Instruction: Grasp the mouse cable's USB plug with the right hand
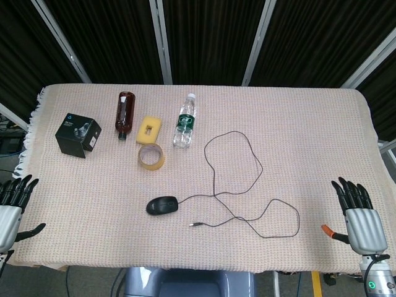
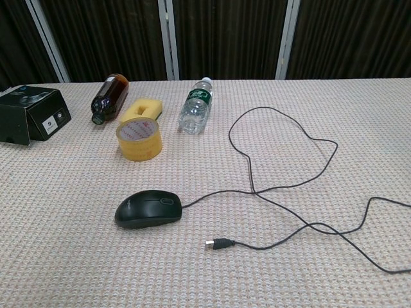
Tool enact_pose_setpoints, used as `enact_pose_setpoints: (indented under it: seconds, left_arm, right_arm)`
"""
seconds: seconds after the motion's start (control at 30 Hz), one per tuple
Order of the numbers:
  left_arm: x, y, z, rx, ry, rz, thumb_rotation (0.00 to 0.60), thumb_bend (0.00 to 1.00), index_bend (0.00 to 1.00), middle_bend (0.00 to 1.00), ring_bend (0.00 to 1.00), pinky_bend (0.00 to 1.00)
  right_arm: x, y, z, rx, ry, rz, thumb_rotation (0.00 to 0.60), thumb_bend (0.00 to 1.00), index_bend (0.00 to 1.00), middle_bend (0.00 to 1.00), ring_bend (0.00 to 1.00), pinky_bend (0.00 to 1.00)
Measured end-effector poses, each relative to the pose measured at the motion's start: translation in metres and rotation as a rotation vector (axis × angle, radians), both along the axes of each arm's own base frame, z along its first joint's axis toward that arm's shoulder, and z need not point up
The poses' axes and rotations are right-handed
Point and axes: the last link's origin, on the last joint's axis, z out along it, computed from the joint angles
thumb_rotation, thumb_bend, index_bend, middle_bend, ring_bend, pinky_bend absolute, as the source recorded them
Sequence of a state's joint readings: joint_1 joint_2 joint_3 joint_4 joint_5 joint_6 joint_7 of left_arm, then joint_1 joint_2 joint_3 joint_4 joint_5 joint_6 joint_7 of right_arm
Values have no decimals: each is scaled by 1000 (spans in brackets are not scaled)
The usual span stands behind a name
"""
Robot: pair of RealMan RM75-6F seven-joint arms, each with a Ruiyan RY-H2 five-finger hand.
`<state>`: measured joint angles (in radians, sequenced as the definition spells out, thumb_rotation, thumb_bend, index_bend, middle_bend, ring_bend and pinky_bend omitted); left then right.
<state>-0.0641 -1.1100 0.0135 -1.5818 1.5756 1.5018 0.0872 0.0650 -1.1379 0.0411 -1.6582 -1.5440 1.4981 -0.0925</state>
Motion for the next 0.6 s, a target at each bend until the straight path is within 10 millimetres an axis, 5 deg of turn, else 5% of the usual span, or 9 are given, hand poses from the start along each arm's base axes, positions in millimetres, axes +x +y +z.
enact_pose_setpoints:
  seconds: [0.27,0.37,0.43,0.6]
  left_arm:
    - [1,0,-1,0,9,-3,600,1,0,0,0,0]
    - [1,0,-1,3,8,0,600,0,0,0,0,0]
    - [0,0,-1,2,8,4,600,0,0,0,0,0]
    - [-1,1,-2,3,15,15,600,0,0,0,0,0]
  right_arm:
    - [1,0,2,8,-27,9,600,76,1,5,0,0]
    - [3,-2,1,14,-37,25,600,76,22,95,57,51]
    - [7,-7,1,15,-43,48,600,76,53,211,184,187]
    - [20,-23,0,15,-51,120,600,76,139,686,677,545]
